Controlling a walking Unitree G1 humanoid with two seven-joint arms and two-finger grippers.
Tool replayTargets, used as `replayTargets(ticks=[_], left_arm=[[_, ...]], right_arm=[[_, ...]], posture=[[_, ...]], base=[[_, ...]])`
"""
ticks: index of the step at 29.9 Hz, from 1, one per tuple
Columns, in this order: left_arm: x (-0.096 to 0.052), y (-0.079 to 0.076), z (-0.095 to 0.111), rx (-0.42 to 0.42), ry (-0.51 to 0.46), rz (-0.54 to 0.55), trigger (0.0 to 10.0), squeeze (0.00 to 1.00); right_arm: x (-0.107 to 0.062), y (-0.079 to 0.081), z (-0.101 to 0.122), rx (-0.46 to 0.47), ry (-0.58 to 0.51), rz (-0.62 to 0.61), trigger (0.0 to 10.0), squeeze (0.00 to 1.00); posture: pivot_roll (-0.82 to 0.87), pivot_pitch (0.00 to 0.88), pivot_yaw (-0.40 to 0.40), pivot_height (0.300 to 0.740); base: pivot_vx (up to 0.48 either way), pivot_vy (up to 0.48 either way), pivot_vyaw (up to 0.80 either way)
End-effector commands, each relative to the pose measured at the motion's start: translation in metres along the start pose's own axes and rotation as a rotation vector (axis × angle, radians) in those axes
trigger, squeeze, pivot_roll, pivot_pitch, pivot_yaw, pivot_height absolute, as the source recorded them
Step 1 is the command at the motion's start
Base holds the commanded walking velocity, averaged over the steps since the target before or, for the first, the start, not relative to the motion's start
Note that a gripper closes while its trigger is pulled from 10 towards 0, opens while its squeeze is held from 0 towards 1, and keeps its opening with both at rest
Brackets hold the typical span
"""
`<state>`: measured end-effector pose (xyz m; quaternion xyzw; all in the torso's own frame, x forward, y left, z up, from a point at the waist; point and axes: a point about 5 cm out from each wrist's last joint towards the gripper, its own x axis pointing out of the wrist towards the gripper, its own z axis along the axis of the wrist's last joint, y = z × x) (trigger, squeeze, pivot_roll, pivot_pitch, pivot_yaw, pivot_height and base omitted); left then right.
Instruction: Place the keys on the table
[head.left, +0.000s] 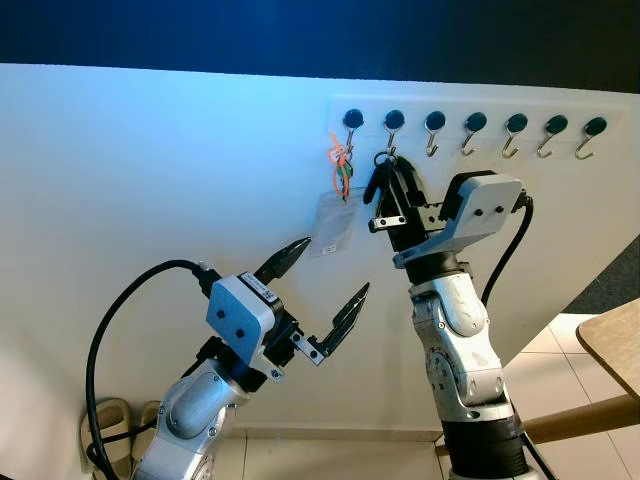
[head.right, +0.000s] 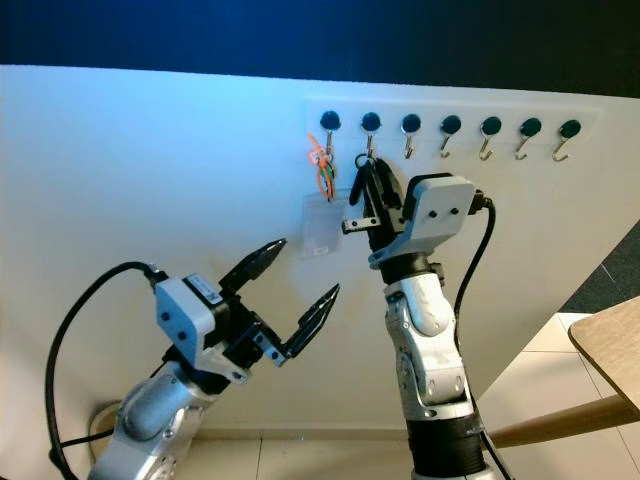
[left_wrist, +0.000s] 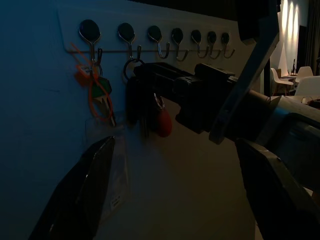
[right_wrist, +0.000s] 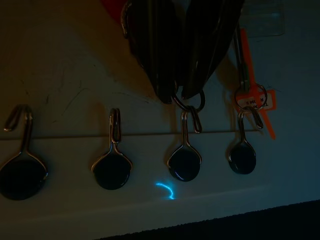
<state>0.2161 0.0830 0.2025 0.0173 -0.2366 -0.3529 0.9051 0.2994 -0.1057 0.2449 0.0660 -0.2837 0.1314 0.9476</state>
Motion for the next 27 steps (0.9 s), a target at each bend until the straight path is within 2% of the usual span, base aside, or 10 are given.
replayTargets(ticks=[1, 3, 8, 12, 16, 18, 19, 20, 21, 27], left_arm=[[0.0, 0.0, 0.0, 0.008, 0.014, -0.013, 10.0, 0.0], [0.0, 0.0, 0.0, 0.008, 0.016, -0.016, 10.0, 0.0], [0.0, -0.004, -0.001, 0.002, 0.026, -0.039, 10.0, 0.0], [0.0, -0.004, -0.001, 0.001, 0.026, -0.042, 10.0, 0.0], [0.002, -0.004, 0.0, 0.0, 0.025, -0.052, 10.0, 0.0], [0.002, -0.004, 0.0, 0.0, 0.025, -0.052, 10.0, 0.0], [0.003, -0.004, 0.001, -0.002, 0.024, -0.059, 10.0, 0.0], [0.003, -0.004, 0.001, -0.002, 0.024, -0.059, 10.0, 0.0], [0.004, -0.005, 0.001, -0.004, 0.024, -0.067, 10.0, 0.0], [0.005, -0.004, 0.002, -0.006, 0.023, -0.075, 10.0, 0.0]], right_arm=[[0.002, 0.002, 0.004, 0.02, -0.01, 0.013, 0.0, 0.0], [0.002, 0.003, 0.005, 0.026, -0.011, 0.015, 0.0, 0.0], [0.002, 0.003, 0.001, 0.122, 0.022, -0.011, 0.0, 0.0], [0.002, 0.001, -0.001, 0.155, 0.037, -0.025, 0.0, 0.0], [0.004, 0.003, 0.0, 0.238, 0.047, -0.025, 0.0, 0.0], [0.004, 0.003, 0.0, 0.238, 0.047, -0.025, 0.0, 0.0], [0.005, 0.006, 0.002, 0.28, 0.049, -0.016, 1.7, 0.0], [0.005, 0.006, 0.002, 0.28, 0.049, -0.016, 1.7, 0.0], [0.006, 0.009, 0.003, 0.32, 0.052, -0.007, 10.0, 0.0], [0.008, 0.015, 0.008, 0.337, 0.043, 0.022, 10.0, 0.0]], posture=[[0.06, 0.066, -0.053, 0.74], [0.06, 0.067, -0.053, 0.74], [0.06, 0.071, -0.052, 0.74], [0.06, 0.074, -0.049, 0.74], [0.06, 0.08, -0.043, 0.74], [0.06, 0.08, -0.043, 0.74], [0.06, 0.091, -0.031, 0.74], [0.06, 0.091, -0.031, 0.74], [0.06, 0.093, -0.029, 0.74], [0.06, 0.108, -0.02, 0.74]], base=[[0.0, 0.0, 0.0], [0.0, 0.0, 0.0], [0.0, 0.0, 0.0], [0.0, 0.0, 0.0], [0.0, 0.0, 0.0], [0.0, 0.0, 0.0], [0.0, 0.0, 0.0], [0.0, 0.0, 0.0], [0.0, 0.0, 0.0], [0.0, 0.0, 0.0]])
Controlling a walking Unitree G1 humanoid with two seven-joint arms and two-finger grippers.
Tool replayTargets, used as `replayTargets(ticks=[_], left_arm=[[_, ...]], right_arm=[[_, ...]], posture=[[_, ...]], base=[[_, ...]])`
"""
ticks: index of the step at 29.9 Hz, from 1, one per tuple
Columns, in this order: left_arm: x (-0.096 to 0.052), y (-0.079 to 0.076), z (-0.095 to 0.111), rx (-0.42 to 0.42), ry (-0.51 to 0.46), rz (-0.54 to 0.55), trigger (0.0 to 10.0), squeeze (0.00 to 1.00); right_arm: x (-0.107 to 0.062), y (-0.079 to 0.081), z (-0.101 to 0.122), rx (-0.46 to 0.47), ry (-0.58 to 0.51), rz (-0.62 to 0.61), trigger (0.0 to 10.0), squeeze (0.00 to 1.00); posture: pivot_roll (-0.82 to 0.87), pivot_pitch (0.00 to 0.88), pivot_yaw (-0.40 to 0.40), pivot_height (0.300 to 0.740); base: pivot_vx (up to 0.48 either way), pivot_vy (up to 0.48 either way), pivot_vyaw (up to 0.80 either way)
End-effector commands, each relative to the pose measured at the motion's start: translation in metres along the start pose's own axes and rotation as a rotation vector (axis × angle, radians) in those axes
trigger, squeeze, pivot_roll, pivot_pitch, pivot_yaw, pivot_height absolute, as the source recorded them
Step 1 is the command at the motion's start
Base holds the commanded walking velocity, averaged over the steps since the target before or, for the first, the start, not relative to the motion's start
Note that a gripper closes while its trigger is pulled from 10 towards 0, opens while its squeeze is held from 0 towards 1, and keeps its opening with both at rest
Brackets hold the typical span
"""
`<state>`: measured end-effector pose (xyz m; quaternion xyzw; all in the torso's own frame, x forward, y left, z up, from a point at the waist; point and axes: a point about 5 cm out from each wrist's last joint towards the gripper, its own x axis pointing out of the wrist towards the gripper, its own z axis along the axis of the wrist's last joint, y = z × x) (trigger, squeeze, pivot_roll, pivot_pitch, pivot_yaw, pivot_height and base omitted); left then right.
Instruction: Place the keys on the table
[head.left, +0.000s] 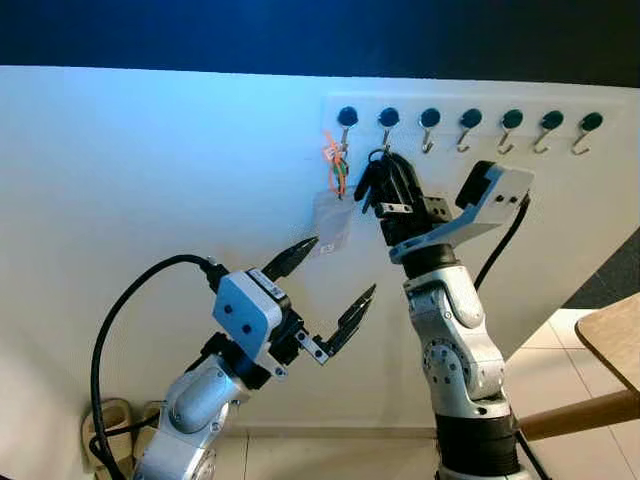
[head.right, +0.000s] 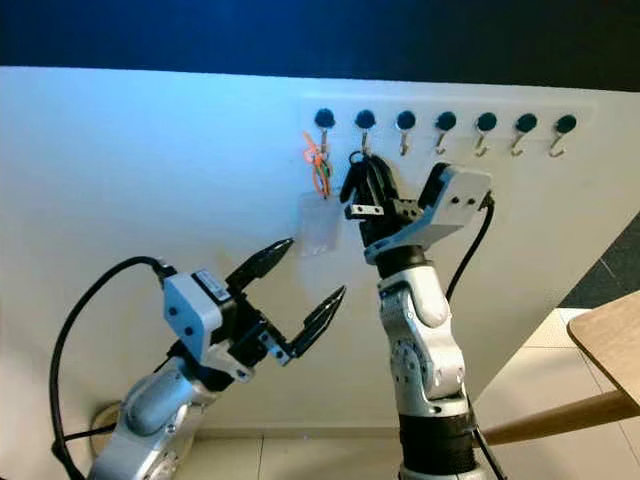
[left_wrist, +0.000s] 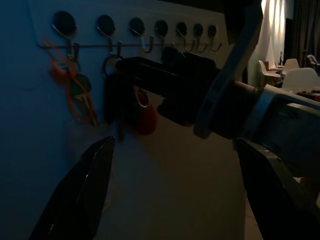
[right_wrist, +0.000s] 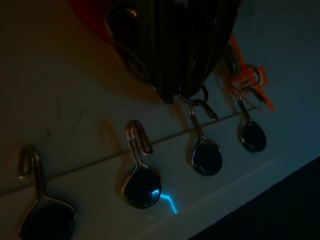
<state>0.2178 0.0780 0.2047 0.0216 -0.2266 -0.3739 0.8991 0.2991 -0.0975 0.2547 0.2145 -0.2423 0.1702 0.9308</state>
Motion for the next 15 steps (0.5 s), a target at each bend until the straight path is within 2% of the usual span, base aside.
replayTargets(ticks=[1, 10, 15], left_arm=[[-0.0001, -0.0019, 0.002, 0.003, 0.006, -0.032, 10.0, 0.0], [0.0032, -0.0006, 0.0034, 0.002, 0.003, -0.036, 10.0, 0.0], [0.0033, -0.0005, 0.0039, 0.0, 0.002, -0.036, 10.0, 0.0]], right_arm=[[0.0015, 0.0073, -0.0005, 0.021, 0.012, 0.035, 10.0, 0.0], [0.0036, 0.0032, -0.0018, 0.036, 0.027, -0.002, 10.0, 0.0], [0.0055, 0.007, 0.004, 0.047, 0.004, 0.022, 10.0, 0.0]], posture=[[0.06, 0.108, -0.02, 0.74], [0.06, 0.117, -0.019, 0.74], [0.06, 0.12, -0.019, 0.74]], base=[[0.0, 0.0, 0.0], [0.0, 0.0, 0.0], [0.0, 0.0, 0.0]])
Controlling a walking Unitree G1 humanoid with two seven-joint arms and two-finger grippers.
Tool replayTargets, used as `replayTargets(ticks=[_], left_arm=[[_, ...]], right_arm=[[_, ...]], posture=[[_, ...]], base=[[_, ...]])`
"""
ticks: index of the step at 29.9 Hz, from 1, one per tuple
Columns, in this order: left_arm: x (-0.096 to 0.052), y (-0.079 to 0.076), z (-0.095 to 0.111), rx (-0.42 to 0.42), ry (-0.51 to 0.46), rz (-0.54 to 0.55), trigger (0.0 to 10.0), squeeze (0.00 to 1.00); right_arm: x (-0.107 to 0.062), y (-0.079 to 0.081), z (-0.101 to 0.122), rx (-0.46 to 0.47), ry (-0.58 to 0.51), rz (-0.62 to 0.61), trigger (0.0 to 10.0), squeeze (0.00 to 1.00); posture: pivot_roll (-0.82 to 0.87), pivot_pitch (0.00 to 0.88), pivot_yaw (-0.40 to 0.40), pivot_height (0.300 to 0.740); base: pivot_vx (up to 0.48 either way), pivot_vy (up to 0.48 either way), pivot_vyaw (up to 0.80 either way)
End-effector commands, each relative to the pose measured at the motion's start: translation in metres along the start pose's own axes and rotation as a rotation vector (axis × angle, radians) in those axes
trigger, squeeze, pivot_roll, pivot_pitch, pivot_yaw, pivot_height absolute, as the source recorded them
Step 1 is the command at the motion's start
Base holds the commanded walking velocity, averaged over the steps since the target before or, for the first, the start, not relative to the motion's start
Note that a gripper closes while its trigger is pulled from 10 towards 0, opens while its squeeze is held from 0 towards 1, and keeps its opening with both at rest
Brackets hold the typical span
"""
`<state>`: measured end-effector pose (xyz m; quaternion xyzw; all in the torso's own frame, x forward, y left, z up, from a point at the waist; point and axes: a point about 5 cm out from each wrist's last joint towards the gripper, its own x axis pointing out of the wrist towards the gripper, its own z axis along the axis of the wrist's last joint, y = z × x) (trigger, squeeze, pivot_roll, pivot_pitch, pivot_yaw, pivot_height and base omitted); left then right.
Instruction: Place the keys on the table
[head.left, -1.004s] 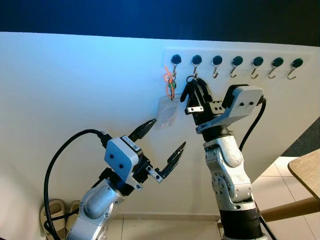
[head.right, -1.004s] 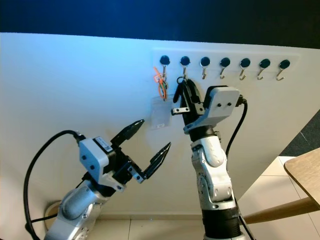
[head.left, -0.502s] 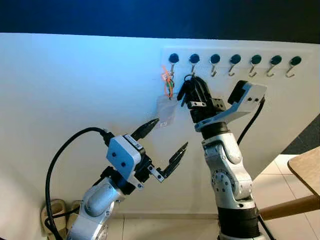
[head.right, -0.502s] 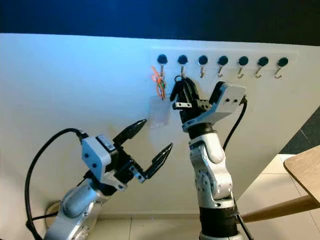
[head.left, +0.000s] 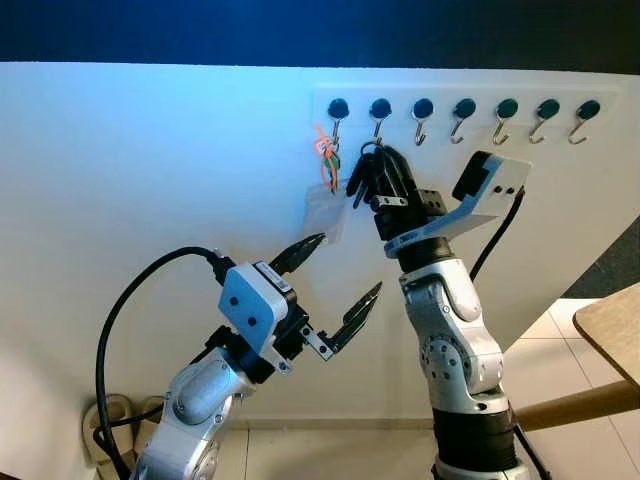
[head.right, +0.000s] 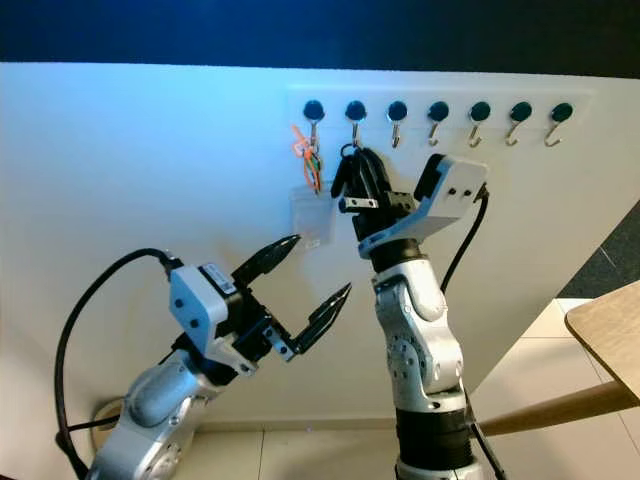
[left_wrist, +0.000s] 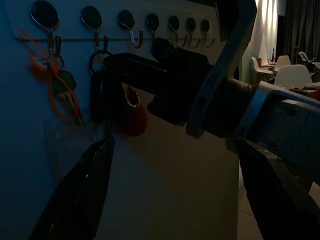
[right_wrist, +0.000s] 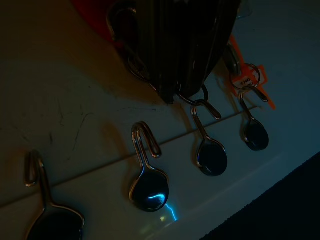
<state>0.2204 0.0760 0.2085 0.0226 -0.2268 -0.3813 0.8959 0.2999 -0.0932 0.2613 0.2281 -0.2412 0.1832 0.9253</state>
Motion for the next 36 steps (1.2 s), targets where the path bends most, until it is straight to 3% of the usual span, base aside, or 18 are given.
replayTargets(ticks=[1, 17, 33, 36], left_arm=[[-0.001, -0.002, 0.002, 0.0, 0.004, -0.02, 10.0, 0.0], [0.001, 0.0, 0.002, -0.004, 0.002, -0.004, 10.0, 0.0], [0.001, 0.001, 0.002, -0.007, 0.004, 0.004, 10.0, 0.0], [0.001, 0.002, 0.002, -0.006, 0.004, 0.007, 10.0, 0.0]], right_arm=[[0.0, 0.006, 0.003, 0.018, -0.007, 0.027, 10.0, 0.0], [0.001, 0.035, 0.01, 0.082, -0.042, 0.2, 10.0, 0.0], [0.002, 0.039, 0.016, 0.109, -0.055, 0.208, 10.0, 0.0], [0.004, 0.041, 0.019, 0.147, -0.066, 0.2, 10.0, 0.0]], posture=[[0.06, 0.122, -0.021, 0.74], [0.06, 0.123, -0.027, 0.74], [0.06, 0.124, -0.027, 0.74], [0.06, 0.124, -0.027, 0.74]], base=[[0.0, 0.0, 0.0], [0.0, 0.0, 0.0], [0.0, 0.0, 0.0], [0.0, 0.0, 0.0]])
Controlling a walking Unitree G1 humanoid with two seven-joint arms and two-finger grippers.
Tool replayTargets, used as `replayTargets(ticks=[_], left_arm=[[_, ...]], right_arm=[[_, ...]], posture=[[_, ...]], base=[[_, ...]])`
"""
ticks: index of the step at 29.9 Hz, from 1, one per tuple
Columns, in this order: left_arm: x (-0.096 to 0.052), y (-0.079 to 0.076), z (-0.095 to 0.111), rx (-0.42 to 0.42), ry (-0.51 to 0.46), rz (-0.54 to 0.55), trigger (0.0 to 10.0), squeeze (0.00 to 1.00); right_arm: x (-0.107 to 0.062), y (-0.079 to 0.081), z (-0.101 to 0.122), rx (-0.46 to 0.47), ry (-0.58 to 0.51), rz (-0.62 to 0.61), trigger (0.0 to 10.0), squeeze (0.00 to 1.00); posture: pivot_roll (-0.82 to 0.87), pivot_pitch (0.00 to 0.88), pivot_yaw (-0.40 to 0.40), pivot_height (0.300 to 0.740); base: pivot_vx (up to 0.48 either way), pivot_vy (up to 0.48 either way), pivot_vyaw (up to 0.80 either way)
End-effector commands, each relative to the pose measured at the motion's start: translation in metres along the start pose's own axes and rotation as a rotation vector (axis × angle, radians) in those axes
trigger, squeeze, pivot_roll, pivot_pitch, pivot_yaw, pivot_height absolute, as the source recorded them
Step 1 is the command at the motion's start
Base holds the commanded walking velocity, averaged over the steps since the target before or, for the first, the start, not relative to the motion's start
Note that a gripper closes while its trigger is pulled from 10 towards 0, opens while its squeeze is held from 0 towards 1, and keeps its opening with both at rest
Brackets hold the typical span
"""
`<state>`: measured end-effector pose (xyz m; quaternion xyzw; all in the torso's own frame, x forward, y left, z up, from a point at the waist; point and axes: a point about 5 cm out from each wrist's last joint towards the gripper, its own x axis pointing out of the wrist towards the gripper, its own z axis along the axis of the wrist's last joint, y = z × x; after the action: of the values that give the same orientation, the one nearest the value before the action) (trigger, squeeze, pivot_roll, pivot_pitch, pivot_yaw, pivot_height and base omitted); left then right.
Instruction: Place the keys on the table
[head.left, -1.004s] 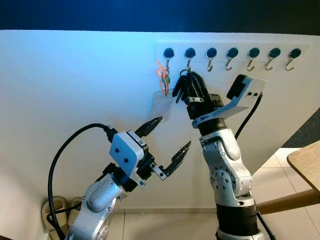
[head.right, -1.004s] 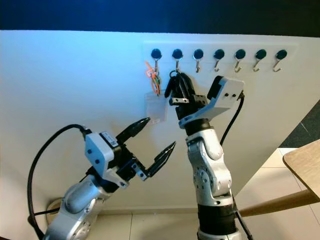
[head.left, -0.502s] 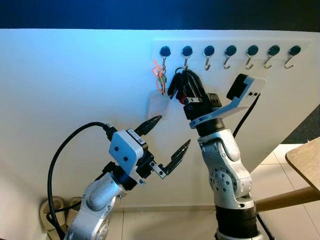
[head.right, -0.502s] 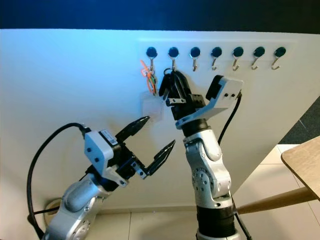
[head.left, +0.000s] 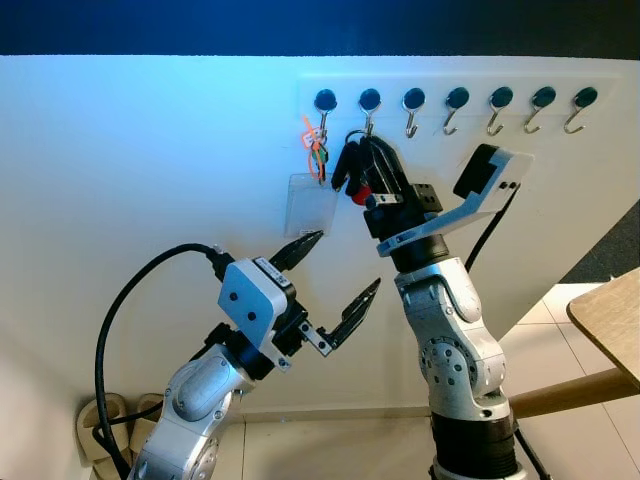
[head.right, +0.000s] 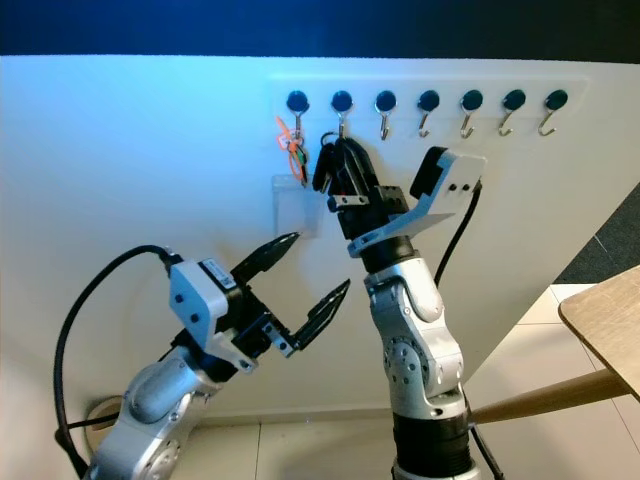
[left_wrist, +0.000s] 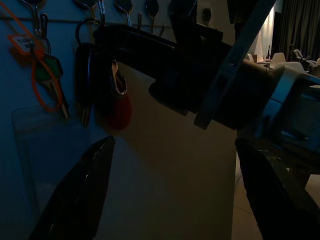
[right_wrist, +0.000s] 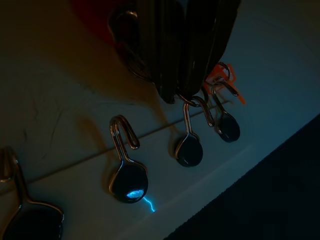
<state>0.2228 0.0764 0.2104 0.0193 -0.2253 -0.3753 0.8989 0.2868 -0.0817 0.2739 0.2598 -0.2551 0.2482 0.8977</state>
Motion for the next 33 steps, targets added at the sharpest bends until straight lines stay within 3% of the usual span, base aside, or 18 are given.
replayTargets(ticks=[1, 12, 17, 33], left_arm=[[0.0, 0.0, 0.001, -0.001, 0.003, -0.007, 10.0, 0.0], [0.0, 0.001, 0.001, -0.002, 0.005, -0.005, 10.0, 0.0], [0.002, 0.003, 0.003, -0.007, -0.012, 0.008, 10.0, 0.0], [0.003, 0.009, 0.006, -0.005, -0.027, 0.035, 10.0, 0.0]], right_arm=[[0.009, 0.022, 0.009, 0.058, -0.046, 0.076, 10.0, 0.0], [0.017, 0.021, 0.018, 0.151, -0.07, 0.048, 10.0, 0.0], [0.021, 0.029, 0.021, 0.186, -0.064, 0.099, 10.0, 0.0], [0.025, 0.043, 0.03, 0.184, -0.074, 0.207, 10.0, 0.0]], posture=[[0.06, 0.124, -0.027, 0.74], [0.06, 0.125, -0.026, 0.74], [0.06, 0.119, -0.026, 0.74], [0.06, 0.113, -0.027, 0.74]], base=[[0.0, 0.0, 0.0], [0.0, 0.0, 0.0], [0.0, 0.0, 0.0], [0.0, 0.0, 0.0]])
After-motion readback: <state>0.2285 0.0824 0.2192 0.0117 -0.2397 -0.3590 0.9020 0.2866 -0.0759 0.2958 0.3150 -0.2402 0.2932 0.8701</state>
